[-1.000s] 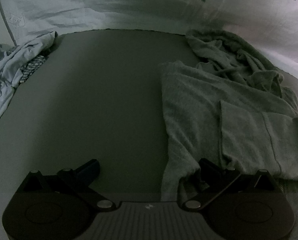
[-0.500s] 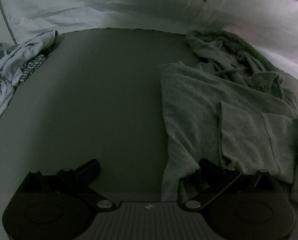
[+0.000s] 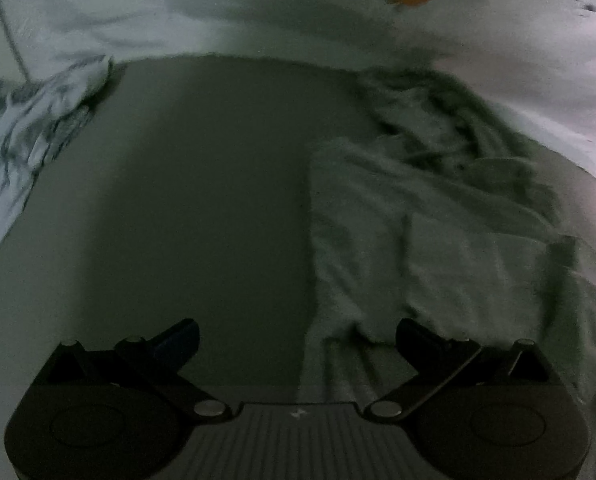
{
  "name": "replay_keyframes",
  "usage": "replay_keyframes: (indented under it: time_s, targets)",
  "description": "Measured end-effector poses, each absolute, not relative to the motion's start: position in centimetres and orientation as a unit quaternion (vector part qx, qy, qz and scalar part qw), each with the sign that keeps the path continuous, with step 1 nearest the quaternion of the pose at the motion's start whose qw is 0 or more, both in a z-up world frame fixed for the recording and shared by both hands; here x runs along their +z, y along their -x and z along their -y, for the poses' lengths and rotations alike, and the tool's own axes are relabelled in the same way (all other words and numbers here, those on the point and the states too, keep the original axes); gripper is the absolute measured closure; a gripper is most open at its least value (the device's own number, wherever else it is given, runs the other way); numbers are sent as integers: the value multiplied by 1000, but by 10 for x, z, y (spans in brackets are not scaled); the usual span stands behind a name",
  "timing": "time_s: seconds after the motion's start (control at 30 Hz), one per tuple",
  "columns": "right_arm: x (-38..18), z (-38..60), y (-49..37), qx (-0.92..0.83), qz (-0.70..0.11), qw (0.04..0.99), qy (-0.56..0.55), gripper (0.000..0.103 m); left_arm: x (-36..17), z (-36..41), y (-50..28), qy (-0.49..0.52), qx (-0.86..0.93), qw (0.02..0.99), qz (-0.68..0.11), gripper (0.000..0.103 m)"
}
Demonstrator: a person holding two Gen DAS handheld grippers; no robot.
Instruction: Fold clothes
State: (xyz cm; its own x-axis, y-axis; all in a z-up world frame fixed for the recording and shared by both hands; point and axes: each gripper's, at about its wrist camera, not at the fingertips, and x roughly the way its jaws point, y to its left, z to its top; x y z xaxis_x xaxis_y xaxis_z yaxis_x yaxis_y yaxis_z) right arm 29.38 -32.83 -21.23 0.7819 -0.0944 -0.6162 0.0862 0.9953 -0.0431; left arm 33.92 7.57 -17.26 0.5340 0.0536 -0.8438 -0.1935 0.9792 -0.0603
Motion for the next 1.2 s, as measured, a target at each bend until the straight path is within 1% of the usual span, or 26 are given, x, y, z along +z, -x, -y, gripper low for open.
replay_keyframes:
  time_s: [0.1,0.27,0.47,0.6,0.67,0.73,0.8,0.87,0.9,0.93,0.97,1.03,1.1,1.2]
  targets:
    - [-231,336,-288,-37,-352,935,-3,0,-159,-56,-336,56,26,884,-464,0]
    - [-241,339,-274,-36,-332,943,-17,0,-150,-10,-342,28,-89,884,-459,0]
    - [-241,342,-269,-35,-327,944,-17,0,-163,65,-341,-49,-192,862,-467,1]
    - [-241,342,-270,-35,-327,944,-17,0,-170,96,-333,-77,-231,853,-462,2]
    - [-241,343,-270,-35,-327,944,-17,0,-174,107,-333,-88,-241,851,-459,6]
    - [-241,343,-270,-35,-327,944,-17,0,-181,119,-337,-106,-243,847,-461,7]
    - [-241,343,-270,-35,-327,944,-18,0,-189,127,-342,-121,-241,845,-463,17]
    - [-241,343,-270,-35,-327,944,-17,0,-196,129,-347,-130,-228,846,-464,34]
    - [-241,343,-270,-35,-327,944,-17,0,-196,128,-348,-130,-222,849,-462,39]
    - [-241,343,-270,-35,-327,944,-17,0,-195,125,-349,-125,-216,853,-459,49]
    - [-241,343,-270,-35,-327,944,-17,0,-192,120,-351,-114,-210,856,-459,62]
    - [-241,343,-269,-35,-327,944,-17,0,-185,106,-356,-78,-198,861,-463,77]
    - [-241,343,-269,-35,-327,944,-17,0,-175,91,-360,-41,-189,867,-459,80]
    - [-241,343,-269,-35,-327,944,-17,0,-151,67,-363,8,-175,883,-435,82]
